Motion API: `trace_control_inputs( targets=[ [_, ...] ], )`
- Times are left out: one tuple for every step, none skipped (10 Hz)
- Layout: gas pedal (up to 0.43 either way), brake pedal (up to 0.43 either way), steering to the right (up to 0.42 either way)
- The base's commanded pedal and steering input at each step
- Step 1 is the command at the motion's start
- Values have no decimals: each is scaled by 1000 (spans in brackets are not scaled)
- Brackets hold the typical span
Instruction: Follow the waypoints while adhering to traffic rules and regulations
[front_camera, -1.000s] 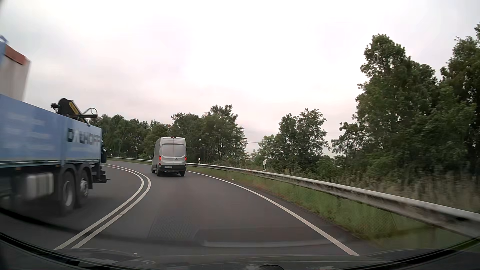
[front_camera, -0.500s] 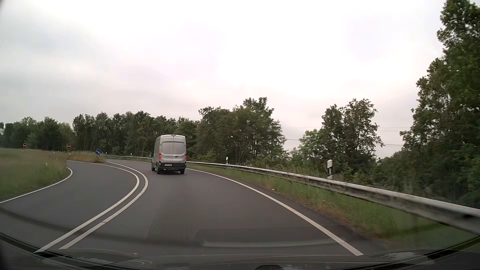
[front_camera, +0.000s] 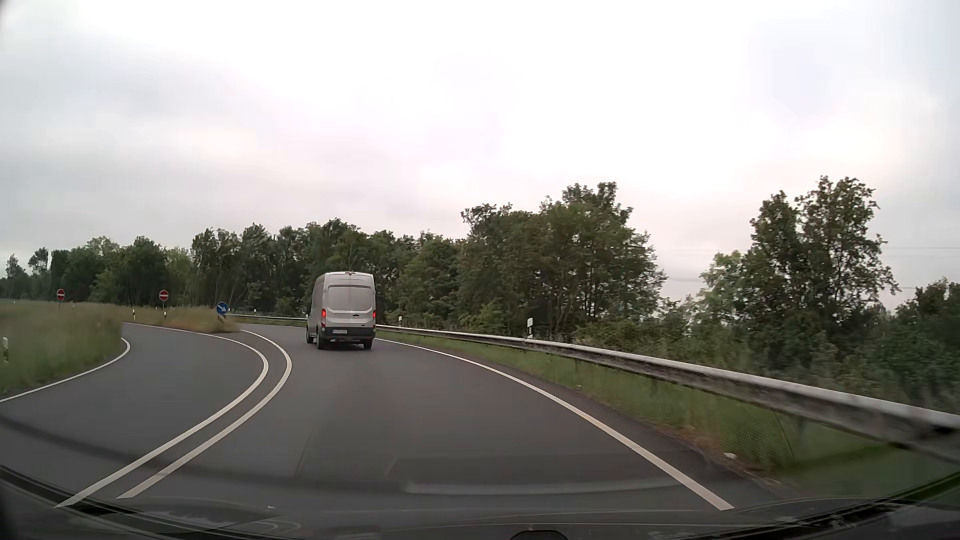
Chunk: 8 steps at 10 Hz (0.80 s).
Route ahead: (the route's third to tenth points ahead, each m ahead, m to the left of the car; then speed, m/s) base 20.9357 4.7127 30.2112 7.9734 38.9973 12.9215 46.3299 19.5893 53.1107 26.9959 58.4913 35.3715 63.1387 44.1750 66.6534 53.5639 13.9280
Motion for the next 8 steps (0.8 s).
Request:
trace_control_inputs(
  targets=[
    [209,0,-90],
    [209,0,-90],
    [209,0,-90],
    [209,0,-90],
    [209,0,-89],
    [209,0,-88],
    [209,0,-85],
    [209,0,-84]
  ],
)
